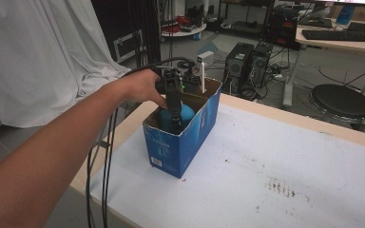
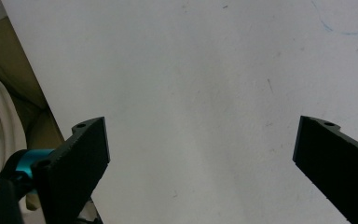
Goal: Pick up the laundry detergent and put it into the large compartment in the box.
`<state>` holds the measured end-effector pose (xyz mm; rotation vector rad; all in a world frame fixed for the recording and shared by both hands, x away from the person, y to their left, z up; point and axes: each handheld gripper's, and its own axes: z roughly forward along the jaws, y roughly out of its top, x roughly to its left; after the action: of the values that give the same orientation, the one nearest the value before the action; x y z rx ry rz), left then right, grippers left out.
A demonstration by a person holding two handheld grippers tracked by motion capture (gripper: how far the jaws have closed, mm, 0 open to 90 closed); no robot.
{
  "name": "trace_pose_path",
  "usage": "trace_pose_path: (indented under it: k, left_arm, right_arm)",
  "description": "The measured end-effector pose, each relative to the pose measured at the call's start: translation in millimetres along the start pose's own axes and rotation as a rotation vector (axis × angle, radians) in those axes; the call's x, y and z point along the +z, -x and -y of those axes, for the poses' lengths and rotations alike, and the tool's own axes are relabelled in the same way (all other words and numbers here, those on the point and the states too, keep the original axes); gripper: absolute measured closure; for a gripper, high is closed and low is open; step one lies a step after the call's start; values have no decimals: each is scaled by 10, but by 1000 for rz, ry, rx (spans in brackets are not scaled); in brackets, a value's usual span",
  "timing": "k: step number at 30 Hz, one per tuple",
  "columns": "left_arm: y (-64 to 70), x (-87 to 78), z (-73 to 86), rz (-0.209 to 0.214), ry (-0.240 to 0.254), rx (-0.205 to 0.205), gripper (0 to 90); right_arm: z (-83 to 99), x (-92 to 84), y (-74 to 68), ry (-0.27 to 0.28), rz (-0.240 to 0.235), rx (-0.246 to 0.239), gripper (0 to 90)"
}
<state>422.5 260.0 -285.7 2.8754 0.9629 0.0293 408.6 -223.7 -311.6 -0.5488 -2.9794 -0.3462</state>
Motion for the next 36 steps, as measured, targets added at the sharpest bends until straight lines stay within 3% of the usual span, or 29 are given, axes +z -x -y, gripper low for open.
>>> trace_pose_path:
  k: [10, 23, 28, 33, 36]
  left_arm:
    - [-26, -27, 8, 12, 31, -18, 370]
    - [-30, -183, 82, 6, 90, -46, 281]
    - [-7, -351, 130, 6, 142, -77, 270]
    - [53, -494, 155, -13, 163, -89, 249]
    - [124, -672, 172, -29, 186, -92, 249]
  right_arm:
    - [-2, 1, -5, -2, 0, -5, 27]
    - [-16, 7, -18, -2, -1, -12, 27]
    - [-8, -4, -30, 3, 2, -10, 27]
    - [1, -27, -56, 13, 6, -9, 27]
    - [12, -42, -69, 16, 12, -12, 27]
